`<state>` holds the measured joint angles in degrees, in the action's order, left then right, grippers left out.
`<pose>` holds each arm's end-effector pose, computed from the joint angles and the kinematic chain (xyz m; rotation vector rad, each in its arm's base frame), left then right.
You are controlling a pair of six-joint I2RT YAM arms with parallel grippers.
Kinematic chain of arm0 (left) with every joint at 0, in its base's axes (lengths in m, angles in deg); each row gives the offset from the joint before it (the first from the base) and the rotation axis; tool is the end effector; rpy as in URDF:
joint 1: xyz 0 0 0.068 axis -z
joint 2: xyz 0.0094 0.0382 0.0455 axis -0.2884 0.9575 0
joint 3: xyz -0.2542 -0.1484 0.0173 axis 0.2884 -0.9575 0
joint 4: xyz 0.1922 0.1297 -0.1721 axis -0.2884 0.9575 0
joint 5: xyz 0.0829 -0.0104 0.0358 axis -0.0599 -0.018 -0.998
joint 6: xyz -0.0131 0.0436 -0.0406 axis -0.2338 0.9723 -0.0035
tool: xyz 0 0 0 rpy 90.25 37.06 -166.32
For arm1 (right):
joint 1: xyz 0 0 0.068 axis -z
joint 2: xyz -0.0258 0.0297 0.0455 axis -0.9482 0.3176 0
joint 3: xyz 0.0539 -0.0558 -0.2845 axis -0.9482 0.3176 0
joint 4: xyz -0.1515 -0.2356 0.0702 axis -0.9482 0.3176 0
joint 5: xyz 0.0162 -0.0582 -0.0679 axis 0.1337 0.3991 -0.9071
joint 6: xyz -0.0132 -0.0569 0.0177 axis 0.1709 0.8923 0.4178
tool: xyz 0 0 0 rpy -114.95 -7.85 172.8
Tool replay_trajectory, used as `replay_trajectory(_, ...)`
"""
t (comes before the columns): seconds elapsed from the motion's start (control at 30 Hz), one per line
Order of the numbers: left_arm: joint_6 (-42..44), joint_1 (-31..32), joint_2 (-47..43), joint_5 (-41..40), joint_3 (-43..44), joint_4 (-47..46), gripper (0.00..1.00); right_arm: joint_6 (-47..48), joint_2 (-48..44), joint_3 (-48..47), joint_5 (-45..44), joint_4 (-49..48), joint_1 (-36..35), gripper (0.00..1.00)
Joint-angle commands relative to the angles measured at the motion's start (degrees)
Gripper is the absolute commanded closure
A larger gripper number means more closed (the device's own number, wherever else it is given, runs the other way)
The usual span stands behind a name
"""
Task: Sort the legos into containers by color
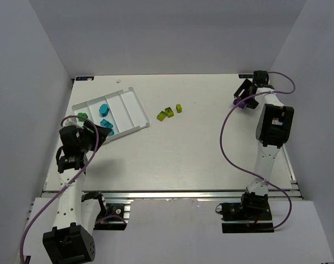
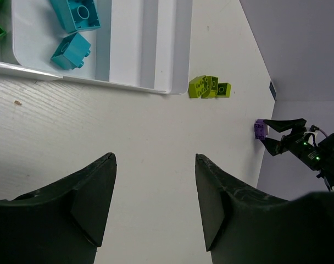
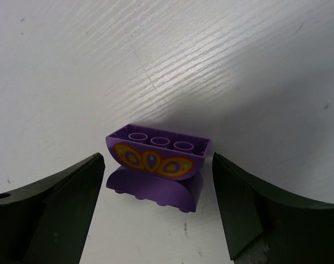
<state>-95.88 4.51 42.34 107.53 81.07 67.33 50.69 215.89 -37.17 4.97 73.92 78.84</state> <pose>0.1981 0.0265 0.2612 -0.8735 1.9991 -0.7332 0.5643 -0.0744 0.1704 0.7351 2.2918 0.1208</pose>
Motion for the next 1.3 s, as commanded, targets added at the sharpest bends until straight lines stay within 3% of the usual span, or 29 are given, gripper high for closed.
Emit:
replay_trajectory(0.0,-0.7,0.3,-0.7,-0.3,0.1,0.4,0.31,-0.7,1.4,-2.7,-2.0,-1.8,-0.2,0.17)
replay_trajectory(0.1,-0.9,0.3,0.2,0.2,0.7,-0.1,0.31,-0.2,2.2,-3.1,-1.7,-2.6,-0.2,0.22)
replay_trajectory(0.3,-2.7,2.7,1.0,2.6,0.7,-3.1,0.31,1.8,1.6,-0.8,2.3,-3.9,-0.1,0.53)
replay_trajectory(0.33,-3.6,3.5,1.0,2.9,0.4,-4.8,0.31,2.7,1.3,-0.5,6.6,-4.2,-0.1,0.62)
replay_trajectory(0.5,-6.7,14.1,3.1,3.0,-1.4,-12.9,0.30,9.7,-3.1,3.0,19.6,-8.5,0.0,0.83)
replay_trajectory(0.7,-12.3,22.7,5.7,3.4,-4.8,-27.5,0.28,11.4,-15.6,15.1,30.3,-16.4,-1.8,0.89)
replay_trajectory(0.83,-12.3,27.8,9.5,1.6,-3.0,-34.1,0.28,11.3,-23.7,24.8,40.8,-21.4,-4.6,0.98)
replay_trajectory(1.07,-13.2,36.7,19.8,0.3,1.4,-44.2,0.27,8.1,-34.3,33.5,52.9,-29.6,-11.9,1.00)
replay_trajectory(1.27,-19.1,40.2,25.3,2.3,2.8,-57.2,0.27,-3.8,-37.9,36.6,67.5,-55.8,-15.3,1.00)
